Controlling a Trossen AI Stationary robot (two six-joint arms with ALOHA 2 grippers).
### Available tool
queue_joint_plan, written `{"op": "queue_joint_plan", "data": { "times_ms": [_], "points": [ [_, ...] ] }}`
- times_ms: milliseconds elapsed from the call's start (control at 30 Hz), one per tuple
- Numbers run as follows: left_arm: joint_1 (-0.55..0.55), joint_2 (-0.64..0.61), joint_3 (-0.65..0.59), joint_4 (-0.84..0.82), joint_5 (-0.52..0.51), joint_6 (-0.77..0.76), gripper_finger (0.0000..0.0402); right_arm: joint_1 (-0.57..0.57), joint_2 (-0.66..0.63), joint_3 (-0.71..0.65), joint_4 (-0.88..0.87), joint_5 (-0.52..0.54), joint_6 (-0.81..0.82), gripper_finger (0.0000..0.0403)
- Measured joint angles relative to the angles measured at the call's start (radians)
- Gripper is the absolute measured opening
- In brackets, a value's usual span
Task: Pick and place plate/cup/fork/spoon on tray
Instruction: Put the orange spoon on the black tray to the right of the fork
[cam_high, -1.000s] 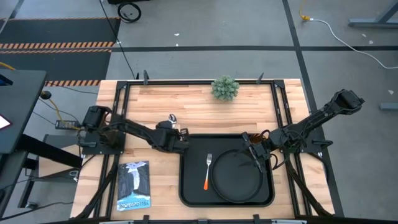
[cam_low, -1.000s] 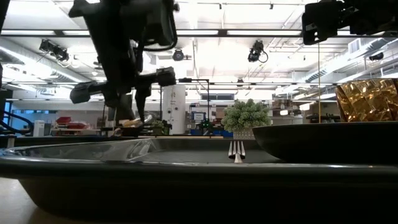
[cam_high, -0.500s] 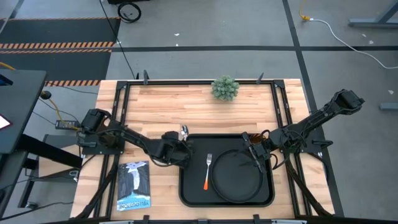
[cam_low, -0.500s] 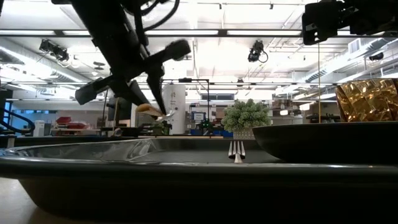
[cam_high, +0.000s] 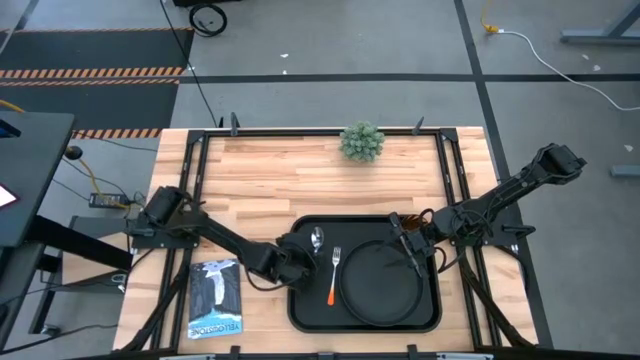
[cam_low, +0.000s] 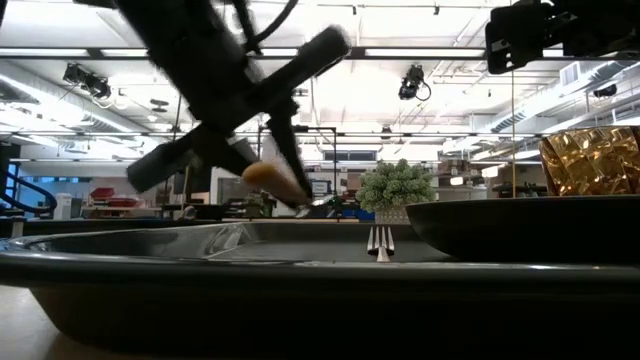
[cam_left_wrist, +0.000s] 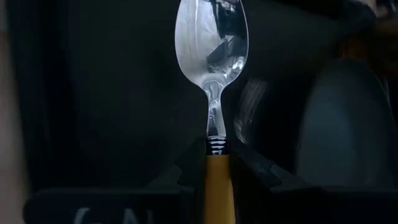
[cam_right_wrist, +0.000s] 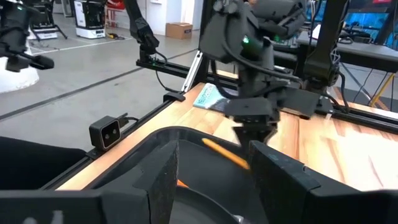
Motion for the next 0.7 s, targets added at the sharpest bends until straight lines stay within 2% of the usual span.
{"op": "queue_joint_plan", "data": {
  "times_ms": [133, 300, 433, 700],
  "points": [
    [0.0, 0.038, 0.085, -0.038, 0.034, 0.031, 0.0065, 0.0, 0.0, 0.0, 0.004, 0.0, -0.002, 0.0201],
    [0.001, 0.098, 0.213, -0.168, 0.05, 0.033, 0.0062, 0.009, 0.001, 0.0, 0.001, -0.001, 0.001, 0.0201],
    [0.001, 0.155, 0.308, -0.267, 0.101, 0.045, 0.0061, 0.012, 0.001, 0.0, 0.002, 0.0, -0.002, 0.0201],
    [-0.02, 0.181, 0.346, -0.352, 0.132, -0.015, 0.0062, 0.012, 0.001, 0.0, 0.002, 0.0, 0.0, 0.0201]
  ]
}}
